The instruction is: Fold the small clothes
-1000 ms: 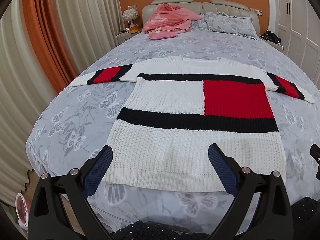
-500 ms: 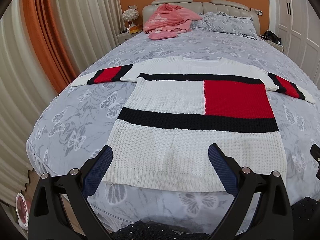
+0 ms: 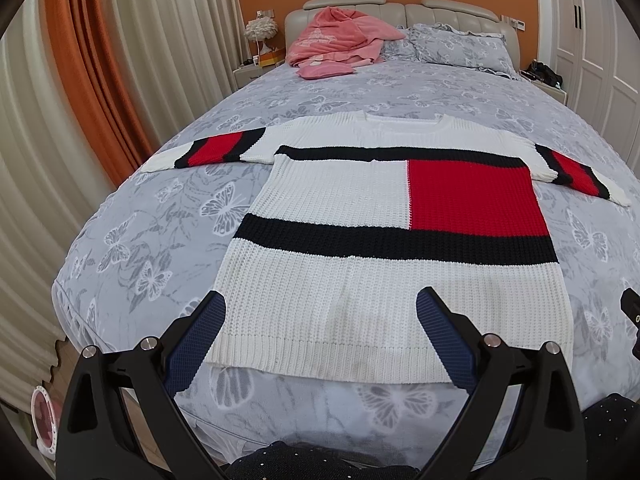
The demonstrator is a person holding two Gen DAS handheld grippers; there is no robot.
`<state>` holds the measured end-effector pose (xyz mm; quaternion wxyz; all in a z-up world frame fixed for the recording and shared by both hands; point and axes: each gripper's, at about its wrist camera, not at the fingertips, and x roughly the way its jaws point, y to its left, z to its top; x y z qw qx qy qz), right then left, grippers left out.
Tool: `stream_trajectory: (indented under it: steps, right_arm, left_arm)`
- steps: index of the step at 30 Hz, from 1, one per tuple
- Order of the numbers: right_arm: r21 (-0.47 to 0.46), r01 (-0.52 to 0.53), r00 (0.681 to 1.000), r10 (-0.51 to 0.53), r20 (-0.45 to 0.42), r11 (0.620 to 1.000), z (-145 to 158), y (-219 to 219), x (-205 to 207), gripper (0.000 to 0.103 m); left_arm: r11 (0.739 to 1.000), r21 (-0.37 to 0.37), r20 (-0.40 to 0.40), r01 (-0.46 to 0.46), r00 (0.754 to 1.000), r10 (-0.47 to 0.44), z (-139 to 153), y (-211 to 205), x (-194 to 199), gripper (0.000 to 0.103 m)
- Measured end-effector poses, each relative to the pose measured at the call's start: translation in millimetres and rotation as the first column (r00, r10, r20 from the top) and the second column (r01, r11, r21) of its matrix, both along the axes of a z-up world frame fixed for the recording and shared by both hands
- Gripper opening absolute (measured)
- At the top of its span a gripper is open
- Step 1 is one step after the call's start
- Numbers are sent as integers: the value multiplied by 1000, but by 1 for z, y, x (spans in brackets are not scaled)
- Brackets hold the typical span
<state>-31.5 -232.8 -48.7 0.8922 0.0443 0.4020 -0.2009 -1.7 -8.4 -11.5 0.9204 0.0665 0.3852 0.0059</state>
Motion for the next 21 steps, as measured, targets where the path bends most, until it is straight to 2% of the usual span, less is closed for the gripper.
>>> stream_trajectory:
  steps: [16,18,21]
  right_arm:
    - [5,-1,1000,1,-12,1000,-1,0,1,98]
    - [35,3,999,-2,-36,999,-4,-5,3,98]
    - [202,8,997,7,-73,979,-11,-34,12,98]
  left_arm:
    - [1000,-4,-7,1,1000,-1,0,0,-1,94]
    - [1000,-28,-25,7,1000,-8,-1,3,1,94]
    - [989,-143,-78,32,996,-43,-1,15,8,95]
